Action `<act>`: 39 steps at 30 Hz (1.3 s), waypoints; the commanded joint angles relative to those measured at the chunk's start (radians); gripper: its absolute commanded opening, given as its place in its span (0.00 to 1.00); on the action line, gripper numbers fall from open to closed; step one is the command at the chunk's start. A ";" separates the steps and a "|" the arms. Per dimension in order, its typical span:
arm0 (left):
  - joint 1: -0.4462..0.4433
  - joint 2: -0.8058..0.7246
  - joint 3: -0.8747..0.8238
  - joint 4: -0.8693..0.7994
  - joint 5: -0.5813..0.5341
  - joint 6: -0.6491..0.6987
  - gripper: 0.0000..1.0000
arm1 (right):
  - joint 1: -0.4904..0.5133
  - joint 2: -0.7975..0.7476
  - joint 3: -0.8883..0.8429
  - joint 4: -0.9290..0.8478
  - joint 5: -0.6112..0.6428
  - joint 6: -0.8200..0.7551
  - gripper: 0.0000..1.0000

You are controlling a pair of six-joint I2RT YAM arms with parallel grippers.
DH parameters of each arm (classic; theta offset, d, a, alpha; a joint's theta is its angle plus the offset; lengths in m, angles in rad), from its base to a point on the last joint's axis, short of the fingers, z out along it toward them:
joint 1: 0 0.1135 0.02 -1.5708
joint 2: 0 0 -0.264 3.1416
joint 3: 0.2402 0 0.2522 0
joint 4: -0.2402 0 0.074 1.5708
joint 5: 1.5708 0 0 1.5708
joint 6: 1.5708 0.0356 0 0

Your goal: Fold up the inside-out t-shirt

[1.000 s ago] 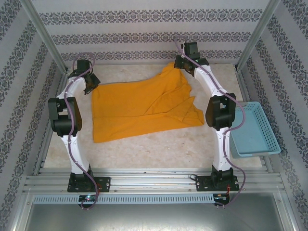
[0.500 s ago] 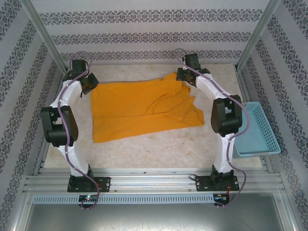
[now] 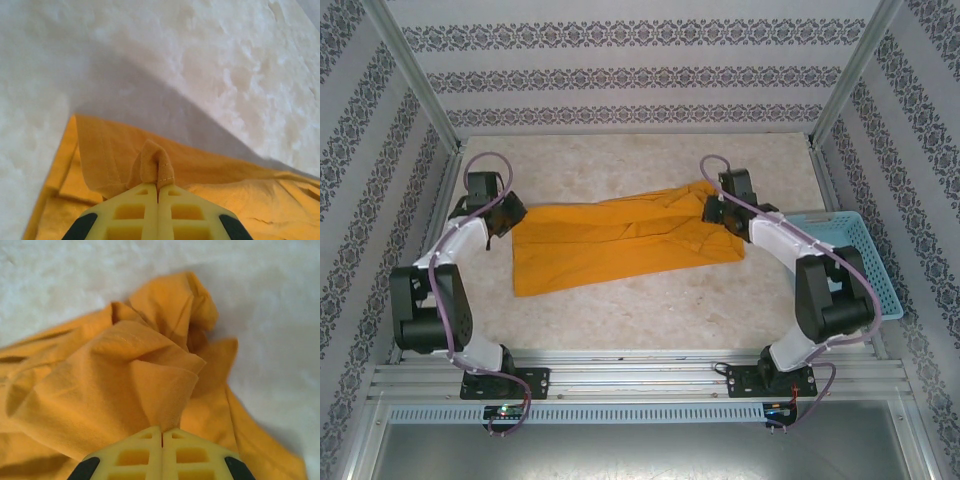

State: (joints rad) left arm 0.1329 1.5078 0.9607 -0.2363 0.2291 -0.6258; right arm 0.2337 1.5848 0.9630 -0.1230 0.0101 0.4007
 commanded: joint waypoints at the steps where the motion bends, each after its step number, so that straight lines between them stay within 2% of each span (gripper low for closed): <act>1: 0.010 -0.090 -0.142 0.129 0.024 -0.095 0.00 | 0.005 -0.090 -0.123 0.075 -0.016 0.099 0.00; 6: 0.010 -0.198 -0.313 0.121 0.003 -0.124 0.02 | 0.003 -0.139 -0.260 0.098 -0.032 0.172 0.00; 8: 0.010 -0.203 -0.333 0.073 -0.019 -0.138 0.13 | 0.000 -0.126 -0.260 0.082 -0.045 0.178 0.13; 10: 0.010 -0.202 -0.328 0.024 -0.056 -0.143 0.33 | -0.008 -0.112 -0.223 0.031 -0.044 0.167 0.34; 13: 0.010 -0.210 -0.267 -0.033 -0.116 -0.118 0.42 | -0.013 -0.124 -0.143 -0.026 -0.014 0.125 0.42; 17: 0.008 -0.170 -0.129 -0.117 -0.146 -0.061 0.48 | 0.006 -0.083 0.005 -0.096 0.005 0.065 0.44; 20: -0.007 -0.109 -0.047 -0.173 -0.147 -0.038 0.51 | 0.025 0.017 0.147 -0.189 0.030 0.037 0.45; 28: -0.056 0.017 -0.027 -0.173 -0.105 -0.025 0.52 | 0.058 0.300 0.415 -0.351 0.065 0.020 0.48; 31: -0.065 0.066 -0.019 -0.184 -0.102 -0.018 0.52 | 0.064 0.356 0.452 -0.389 0.101 0.009 0.48; 34: -0.065 0.089 -0.028 -0.187 -0.115 -0.018 0.52 | 0.070 0.371 0.441 -0.401 0.085 0.006 0.46; 39: -0.065 0.103 -0.058 -0.174 -0.127 -0.020 0.51 | 0.097 0.277 0.304 -0.390 0.127 0.027 0.37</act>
State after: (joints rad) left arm 0.0738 1.6020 0.9253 -0.3862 0.1223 -0.6624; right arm 0.3084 1.9308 1.3338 -0.4770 0.0860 0.4198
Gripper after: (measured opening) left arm 0.507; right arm 0.384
